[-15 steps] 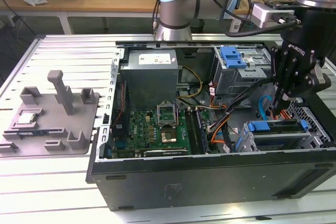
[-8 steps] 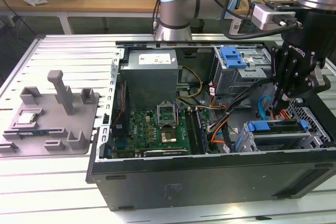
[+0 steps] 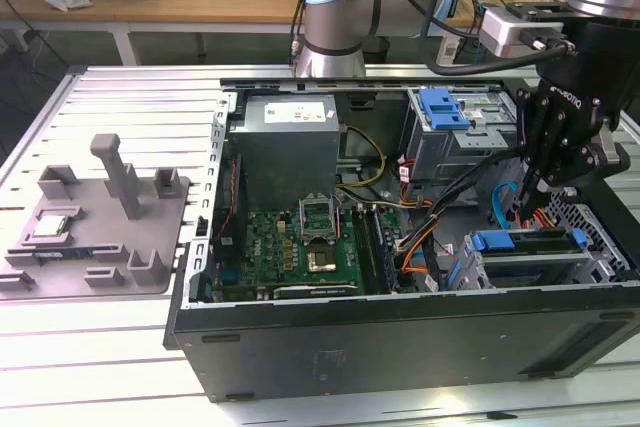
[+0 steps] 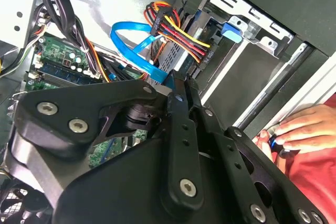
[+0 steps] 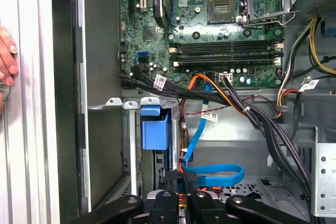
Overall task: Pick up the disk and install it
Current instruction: 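Insert the second disk wire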
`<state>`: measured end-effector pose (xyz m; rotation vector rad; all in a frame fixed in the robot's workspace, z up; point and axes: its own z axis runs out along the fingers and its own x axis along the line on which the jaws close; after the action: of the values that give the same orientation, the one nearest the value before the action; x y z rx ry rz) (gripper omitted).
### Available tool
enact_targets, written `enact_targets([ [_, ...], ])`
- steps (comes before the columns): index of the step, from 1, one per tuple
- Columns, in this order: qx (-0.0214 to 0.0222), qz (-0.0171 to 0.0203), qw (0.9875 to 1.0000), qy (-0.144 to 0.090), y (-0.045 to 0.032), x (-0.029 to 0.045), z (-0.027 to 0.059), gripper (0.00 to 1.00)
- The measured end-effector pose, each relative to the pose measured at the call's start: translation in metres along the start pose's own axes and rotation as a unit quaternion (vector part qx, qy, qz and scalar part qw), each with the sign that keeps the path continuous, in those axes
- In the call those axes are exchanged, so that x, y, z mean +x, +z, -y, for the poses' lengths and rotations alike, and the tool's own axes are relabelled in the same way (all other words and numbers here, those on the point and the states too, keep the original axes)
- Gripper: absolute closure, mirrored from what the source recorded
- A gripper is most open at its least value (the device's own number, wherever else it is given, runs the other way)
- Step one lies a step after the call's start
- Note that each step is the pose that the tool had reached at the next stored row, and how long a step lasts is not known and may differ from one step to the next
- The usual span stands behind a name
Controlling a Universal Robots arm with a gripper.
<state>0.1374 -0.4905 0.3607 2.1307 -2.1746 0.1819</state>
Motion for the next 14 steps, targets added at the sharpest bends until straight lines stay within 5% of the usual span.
enact_targets([
  [10, 0.0000, 0.0002, 1.0000, 0.000, 0.0012, 0.0071, 0.0041, 0.84],
  [14, -0.0001, 0.0036, 1.0000, 0.000, 0.0019, 0.0118, 0.0046, 0.84],
])
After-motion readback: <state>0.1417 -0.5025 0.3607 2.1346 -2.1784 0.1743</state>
